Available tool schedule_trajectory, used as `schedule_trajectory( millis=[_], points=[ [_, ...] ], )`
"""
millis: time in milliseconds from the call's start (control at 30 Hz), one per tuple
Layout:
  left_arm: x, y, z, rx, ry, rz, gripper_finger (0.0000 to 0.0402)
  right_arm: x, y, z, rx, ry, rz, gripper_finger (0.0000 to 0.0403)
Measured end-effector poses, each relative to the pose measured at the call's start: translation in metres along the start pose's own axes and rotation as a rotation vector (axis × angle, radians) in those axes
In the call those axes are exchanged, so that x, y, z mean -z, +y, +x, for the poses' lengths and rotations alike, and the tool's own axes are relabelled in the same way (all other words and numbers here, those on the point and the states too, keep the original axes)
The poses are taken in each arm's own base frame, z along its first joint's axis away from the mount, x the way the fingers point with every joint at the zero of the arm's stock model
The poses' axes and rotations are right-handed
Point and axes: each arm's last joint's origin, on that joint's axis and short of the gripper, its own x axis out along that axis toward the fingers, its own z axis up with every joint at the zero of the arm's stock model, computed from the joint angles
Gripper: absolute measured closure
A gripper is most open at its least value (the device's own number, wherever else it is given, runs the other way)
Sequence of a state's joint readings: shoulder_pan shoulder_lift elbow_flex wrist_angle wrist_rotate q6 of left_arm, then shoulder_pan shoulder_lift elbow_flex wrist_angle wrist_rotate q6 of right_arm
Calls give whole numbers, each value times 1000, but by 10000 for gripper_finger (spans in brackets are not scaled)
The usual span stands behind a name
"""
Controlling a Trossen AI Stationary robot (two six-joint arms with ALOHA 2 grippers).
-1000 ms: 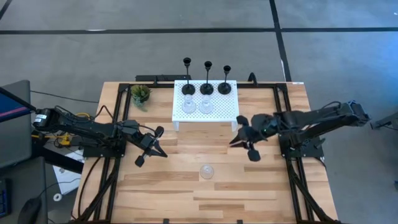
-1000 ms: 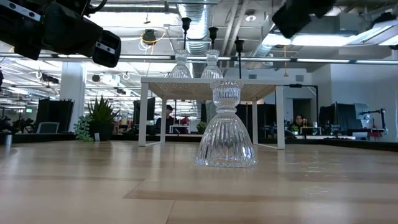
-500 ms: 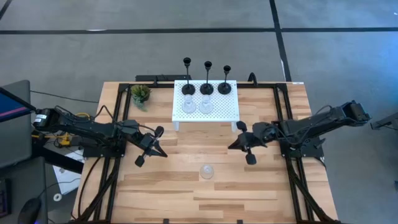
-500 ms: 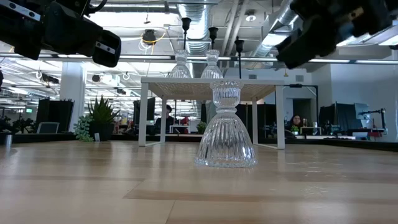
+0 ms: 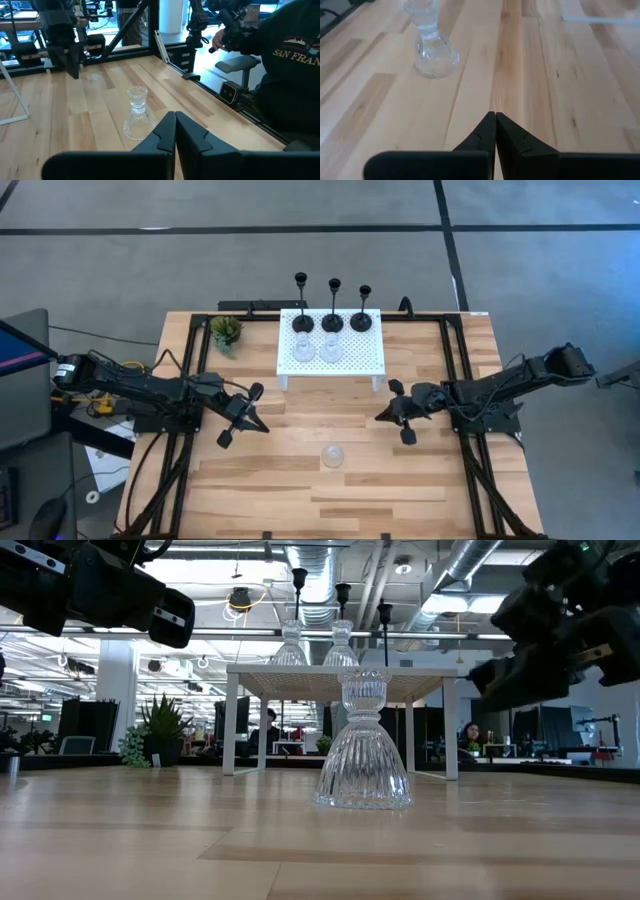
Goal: Pick & Place candle stick holders
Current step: Put the transparent candle holder on the shelf
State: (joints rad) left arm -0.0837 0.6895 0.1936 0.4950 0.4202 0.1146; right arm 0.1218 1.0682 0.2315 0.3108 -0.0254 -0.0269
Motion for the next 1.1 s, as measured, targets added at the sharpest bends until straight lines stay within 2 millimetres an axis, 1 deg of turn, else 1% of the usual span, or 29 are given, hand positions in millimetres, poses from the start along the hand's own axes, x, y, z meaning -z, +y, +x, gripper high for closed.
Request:
schedule_trajectory(
  millis=[133, 333, 433, 567, 733, 833, 967, 1100],
  points=[
    [0, 0, 0, 0, 0, 0, 394, 2, 0, 0, 2, 26, 62, 402],
    [0, 0, 0, 0, 0, 0, 394, -6, -2, 0, 16, -54, 59, 394],
    [0, 0, 0, 0, 0, 0, 394, -5, -3, 0, 21, -47, 60, 368],
    [0, 0, 0, 0, 0, 0, 394, -2, -4, 5, 23, -33, 62, 315],
    [0, 0, 0, 0, 0, 0, 394, 5, -4, 22, 23, -21, 62, 243],
    [0, 0, 0, 0, 0, 0, 394, 6, -4, 35, 12, -28, 61, 212],
    [0, 0, 0, 0, 0, 0, 394, 3, 1, 56, -32, -31, 48, 190],
    [0, 0, 0, 0, 0, 0, 394, -3, 10, 79, -104, -13, 32, 184]
  ],
)
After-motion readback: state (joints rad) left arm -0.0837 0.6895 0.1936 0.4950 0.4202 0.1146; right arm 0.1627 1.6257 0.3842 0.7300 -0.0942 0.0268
